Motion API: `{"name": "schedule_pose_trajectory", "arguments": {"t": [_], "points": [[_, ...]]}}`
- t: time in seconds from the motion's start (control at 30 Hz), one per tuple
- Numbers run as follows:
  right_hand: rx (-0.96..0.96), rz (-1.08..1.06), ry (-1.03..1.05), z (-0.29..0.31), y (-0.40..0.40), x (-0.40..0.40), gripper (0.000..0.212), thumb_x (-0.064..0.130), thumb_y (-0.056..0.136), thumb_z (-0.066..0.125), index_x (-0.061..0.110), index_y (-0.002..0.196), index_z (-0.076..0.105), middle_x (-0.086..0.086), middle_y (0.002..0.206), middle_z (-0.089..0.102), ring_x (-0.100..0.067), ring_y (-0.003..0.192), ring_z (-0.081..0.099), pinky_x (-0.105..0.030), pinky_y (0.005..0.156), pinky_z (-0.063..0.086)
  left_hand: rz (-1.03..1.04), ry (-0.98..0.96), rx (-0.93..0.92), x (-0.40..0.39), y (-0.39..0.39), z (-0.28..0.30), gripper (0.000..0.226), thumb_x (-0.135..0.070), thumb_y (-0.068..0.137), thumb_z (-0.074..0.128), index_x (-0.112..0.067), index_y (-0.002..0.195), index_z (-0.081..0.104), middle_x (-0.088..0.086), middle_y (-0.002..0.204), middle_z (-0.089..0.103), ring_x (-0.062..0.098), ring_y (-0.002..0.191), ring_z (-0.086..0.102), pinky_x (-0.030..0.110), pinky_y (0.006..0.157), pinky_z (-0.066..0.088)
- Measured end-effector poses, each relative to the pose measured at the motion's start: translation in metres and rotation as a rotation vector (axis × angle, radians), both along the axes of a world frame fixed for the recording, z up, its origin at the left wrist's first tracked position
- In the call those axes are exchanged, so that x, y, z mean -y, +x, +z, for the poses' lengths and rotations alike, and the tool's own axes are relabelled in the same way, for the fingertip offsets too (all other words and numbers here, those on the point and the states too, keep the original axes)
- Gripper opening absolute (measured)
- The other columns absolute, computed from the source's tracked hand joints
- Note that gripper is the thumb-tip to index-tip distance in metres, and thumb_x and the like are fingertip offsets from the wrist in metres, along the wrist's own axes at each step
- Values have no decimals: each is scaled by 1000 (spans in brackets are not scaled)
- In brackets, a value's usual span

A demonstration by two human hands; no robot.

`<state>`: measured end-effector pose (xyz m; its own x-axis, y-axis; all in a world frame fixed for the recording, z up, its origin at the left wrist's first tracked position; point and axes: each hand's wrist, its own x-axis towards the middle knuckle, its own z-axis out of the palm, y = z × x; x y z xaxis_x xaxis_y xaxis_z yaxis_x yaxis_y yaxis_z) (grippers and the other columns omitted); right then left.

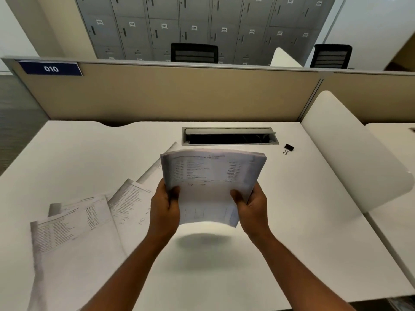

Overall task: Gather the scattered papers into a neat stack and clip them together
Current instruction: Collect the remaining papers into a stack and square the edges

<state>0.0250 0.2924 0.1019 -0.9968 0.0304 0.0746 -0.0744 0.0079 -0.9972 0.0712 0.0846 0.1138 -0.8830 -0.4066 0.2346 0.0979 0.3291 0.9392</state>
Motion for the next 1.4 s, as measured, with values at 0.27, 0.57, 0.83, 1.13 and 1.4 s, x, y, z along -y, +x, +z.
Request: {"name": "schedule_pose_trajectory", "arguments": {"t": [0.27, 0.57, 0.83, 1.13, 1.4], "points": [[104, -31, 161, -49, 28, 8, 35, 4, 94, 66, 30, 116, 58, 8, 107, 69, 0, 96, 66, -19, 80, 52, 17, 33, 91, -22, 30, -41, 20, -2, 101, 41, -16, 115, 38, -7, 91, 54, 10, 79, 58, 8, 62, 47], [181, -48, 245, -70, 25, 3, 28, 5, 93, 68, 14, 119, 63, 3, 106, 72, -9, 99, 68, -12, 75, 53, -3, -57, 174, -15, 25, -63, 23, -1, 101, 42, -20, 113, 38, -8, 89, 55, -1, 77, 59, 17, 59, 54], [285, 45, 241, -80, 14, -17, 26, 10, 89, 74, 24, 109, 67, 4, 104, 76, -17, 95, 73, -34, 80, 61, -62, -185, 423, 7, -7, -62, 23, -21, 100, 49, -14, 121, 44, -3, 107, 56, 15, 93, 58, 30, 82, 50], [444, -73, 108, -96, 8, -28, 27, 1, 86, 75, 17, 105, 67, -7, 103, 74, -25, 93, 71, -33, 76, 57, 136, -461, 653, 121, -15, -106, 39, -9, 90, 61, -6, 128, 53, 21, 134, 48, 39, 123, 47, 47, 103, 40], [499, -36, 125, -110, -1, -21, 30, 6, 88, 74, 11, 116, 66, -8, 107, 74, -29, 97, 71, -35, 76, 58, 77, -733, 934, 201, -41, -108, 86, -42, 82, 71, -12, 149, 26, 14, 145, 41, 37, 134, 32, 52, 101, 38]]}}
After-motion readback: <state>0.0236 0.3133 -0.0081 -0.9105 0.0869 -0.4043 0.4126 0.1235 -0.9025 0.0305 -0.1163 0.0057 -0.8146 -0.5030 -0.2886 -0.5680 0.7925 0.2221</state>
